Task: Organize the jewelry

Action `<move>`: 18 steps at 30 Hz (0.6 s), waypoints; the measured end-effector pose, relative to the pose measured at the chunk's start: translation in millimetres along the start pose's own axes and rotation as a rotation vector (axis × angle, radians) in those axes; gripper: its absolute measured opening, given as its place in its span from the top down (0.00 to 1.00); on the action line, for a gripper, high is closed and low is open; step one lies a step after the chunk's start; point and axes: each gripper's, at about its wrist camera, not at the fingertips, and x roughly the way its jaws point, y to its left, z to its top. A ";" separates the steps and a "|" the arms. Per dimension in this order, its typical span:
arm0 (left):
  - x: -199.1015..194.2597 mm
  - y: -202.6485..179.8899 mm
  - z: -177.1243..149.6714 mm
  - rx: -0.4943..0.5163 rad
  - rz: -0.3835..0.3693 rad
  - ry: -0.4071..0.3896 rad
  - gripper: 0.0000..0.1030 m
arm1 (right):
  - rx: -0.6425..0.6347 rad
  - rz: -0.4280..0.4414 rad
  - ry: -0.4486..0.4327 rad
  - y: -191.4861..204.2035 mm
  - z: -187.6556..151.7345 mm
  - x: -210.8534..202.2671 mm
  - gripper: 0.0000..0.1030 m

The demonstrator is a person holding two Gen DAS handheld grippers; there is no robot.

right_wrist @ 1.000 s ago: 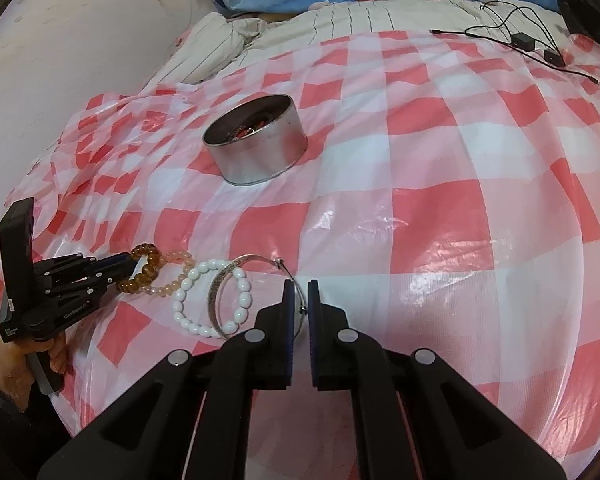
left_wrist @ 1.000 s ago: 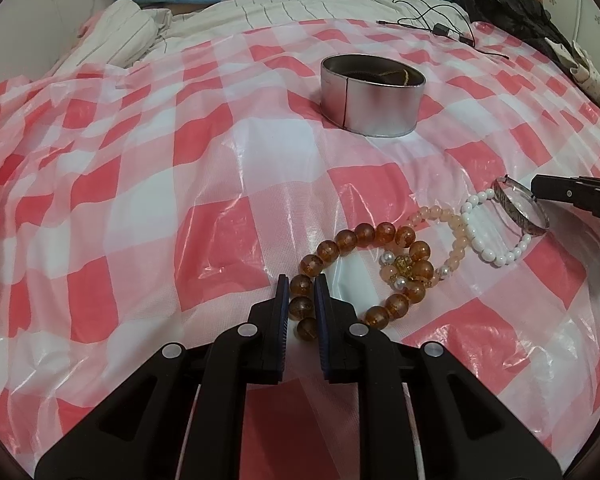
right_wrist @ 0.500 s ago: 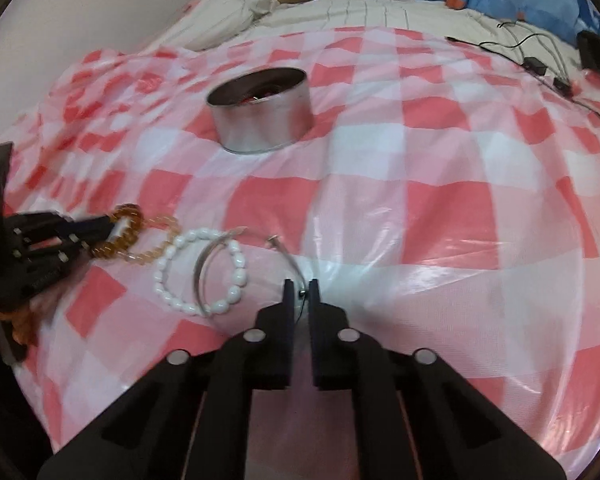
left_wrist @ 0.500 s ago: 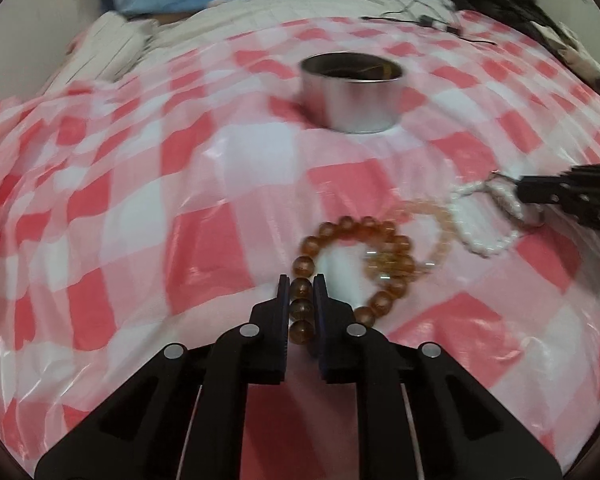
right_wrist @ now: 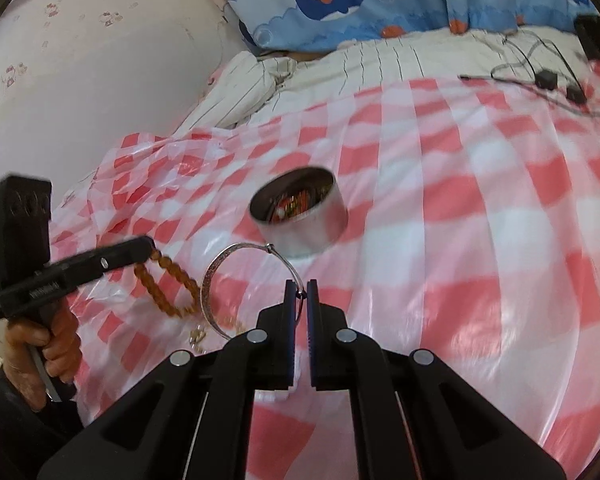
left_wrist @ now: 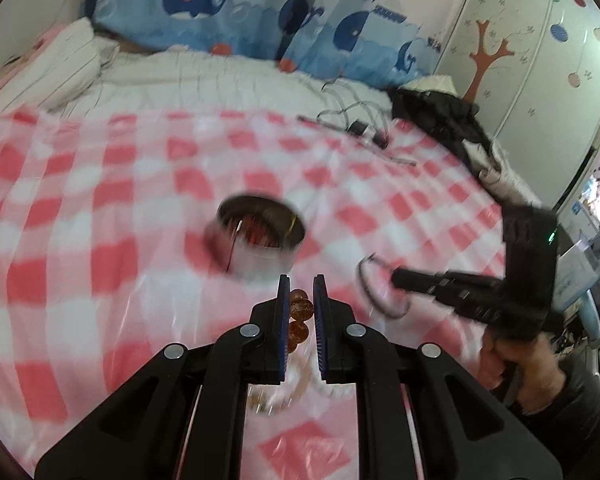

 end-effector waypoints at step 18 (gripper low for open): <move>102.8 55.5 56.8 -0.148 0.072 0.084 0.69 | -0.158 -0.119 0.001 5.4 59.3 52.3 0.94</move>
